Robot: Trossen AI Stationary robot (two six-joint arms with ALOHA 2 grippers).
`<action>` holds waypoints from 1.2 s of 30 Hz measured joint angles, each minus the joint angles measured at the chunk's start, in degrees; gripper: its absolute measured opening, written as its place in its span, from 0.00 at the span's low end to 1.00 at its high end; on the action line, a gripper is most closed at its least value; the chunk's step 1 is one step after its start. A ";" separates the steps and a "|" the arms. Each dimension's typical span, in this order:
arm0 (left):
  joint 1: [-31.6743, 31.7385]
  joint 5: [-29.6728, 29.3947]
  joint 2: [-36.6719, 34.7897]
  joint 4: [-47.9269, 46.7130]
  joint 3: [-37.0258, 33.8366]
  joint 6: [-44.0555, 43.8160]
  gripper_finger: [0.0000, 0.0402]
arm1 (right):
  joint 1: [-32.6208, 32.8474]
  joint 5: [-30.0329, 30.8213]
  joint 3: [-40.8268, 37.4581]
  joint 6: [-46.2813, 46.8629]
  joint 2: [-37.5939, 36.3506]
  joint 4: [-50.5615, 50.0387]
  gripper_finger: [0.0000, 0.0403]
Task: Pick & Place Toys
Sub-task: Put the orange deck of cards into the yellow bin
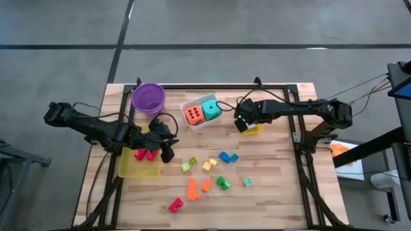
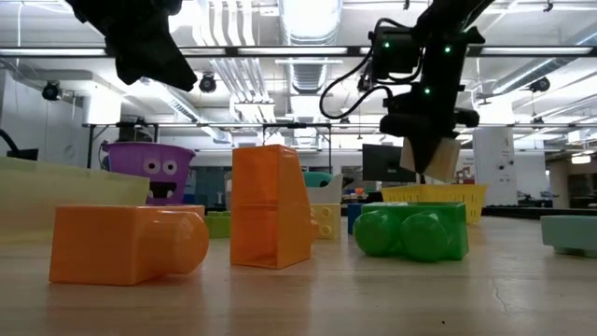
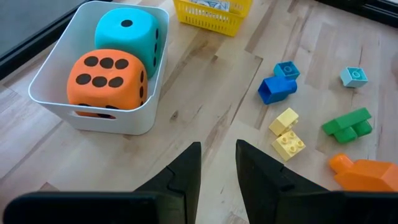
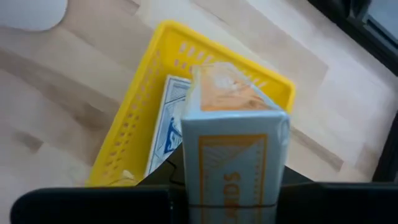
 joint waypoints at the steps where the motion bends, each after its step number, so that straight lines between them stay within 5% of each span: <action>1: 0.00 0.00 0.00 0.00 0.00 0.02 0.25 | -0.51 -0.38 -0.09 0.02 0.00 0.53 0.14; 13: -0.04 0.02 0.00 0.00 0.00 0.00 0.25 | -6.42 -6.48 -0.55 0.39 3.12 3.25 0.14; 36: -0.04 0.04 0.00 0.00 0.00 0.00 0.25 | -7.45 -6.32 4.24 -1.14 13.16 -1.54 0.14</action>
